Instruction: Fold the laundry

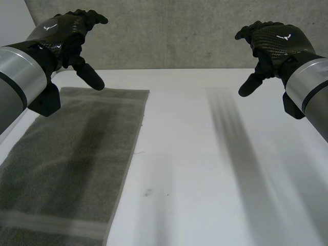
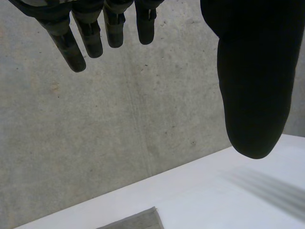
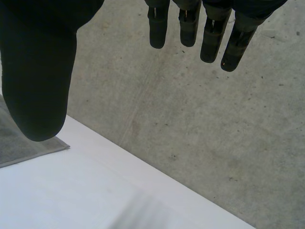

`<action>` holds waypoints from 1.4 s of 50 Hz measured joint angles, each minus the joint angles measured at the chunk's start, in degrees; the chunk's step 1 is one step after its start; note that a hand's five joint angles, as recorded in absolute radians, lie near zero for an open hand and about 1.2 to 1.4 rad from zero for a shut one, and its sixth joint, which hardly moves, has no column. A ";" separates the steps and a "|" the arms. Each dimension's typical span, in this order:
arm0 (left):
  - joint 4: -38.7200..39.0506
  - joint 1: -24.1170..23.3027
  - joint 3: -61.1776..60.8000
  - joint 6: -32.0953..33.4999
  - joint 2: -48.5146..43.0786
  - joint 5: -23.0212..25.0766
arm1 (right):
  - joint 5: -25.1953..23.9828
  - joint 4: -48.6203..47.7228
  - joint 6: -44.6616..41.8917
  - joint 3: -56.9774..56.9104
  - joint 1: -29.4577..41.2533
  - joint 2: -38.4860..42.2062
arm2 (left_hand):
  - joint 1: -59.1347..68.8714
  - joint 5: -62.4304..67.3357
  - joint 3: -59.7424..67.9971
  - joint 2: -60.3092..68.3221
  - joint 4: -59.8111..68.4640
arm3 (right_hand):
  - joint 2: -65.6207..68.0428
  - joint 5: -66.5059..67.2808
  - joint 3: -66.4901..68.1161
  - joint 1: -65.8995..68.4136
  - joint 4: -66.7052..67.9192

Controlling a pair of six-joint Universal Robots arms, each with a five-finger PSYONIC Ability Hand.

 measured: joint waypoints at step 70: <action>19.38 -5.82 -9.66 14.66 -33.57 -3.62 | -8.52 -0.25 -7.58 0.02 0.12 15.94 | 4.88 3.45 5.33 5.24 5.29 | 0.00 0.00 0.00 0.00 0.00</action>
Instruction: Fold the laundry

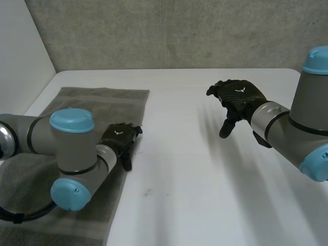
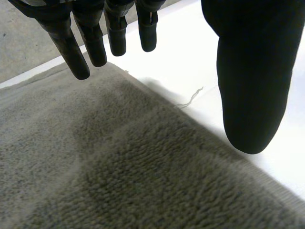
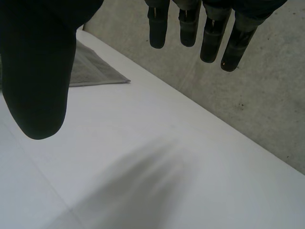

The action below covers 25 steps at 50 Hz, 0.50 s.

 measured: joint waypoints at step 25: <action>0.47 -1.44 0.97 -1.07 -1.55 -4.95 | 0.08 0.00 -0.03 0.31 0.04 0.32 | 0.14 0.19 0.05 0.18 0.26 | 0.00 0.00 0.00 0.00 0.00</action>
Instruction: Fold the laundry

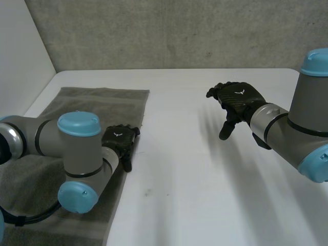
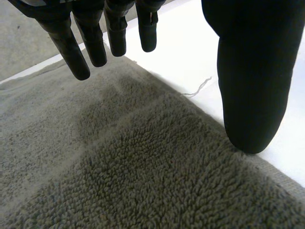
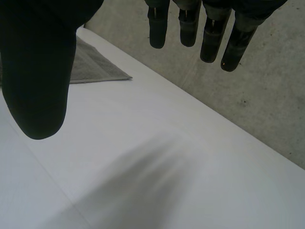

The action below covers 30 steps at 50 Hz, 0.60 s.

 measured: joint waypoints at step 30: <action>0.49 0.80 2.89 1.82 -2.79 -4.60 | 0.00 0.07 -0.03 0.34 0.04 -0.09 | 2.65 0.81 2.58 2.42 2.38 | 0.00 0.00 0.00 0.00 0.01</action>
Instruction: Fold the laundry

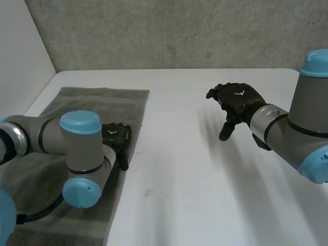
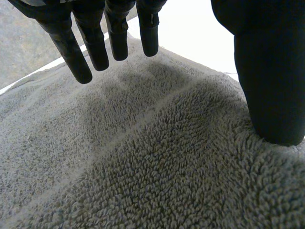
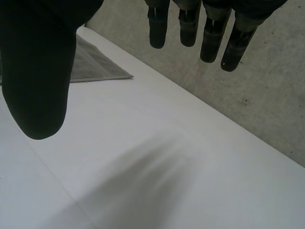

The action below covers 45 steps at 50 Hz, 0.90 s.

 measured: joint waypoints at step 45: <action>4.51 9.03 -1.58 11.72 9.60 -2.48 | -0.02 -0.27 0.09 -0.87 -0.08 0.11 | 49.07 52.34 51.62 51.65 51.67 | 0.00 0.00 0.00 0.00 0.00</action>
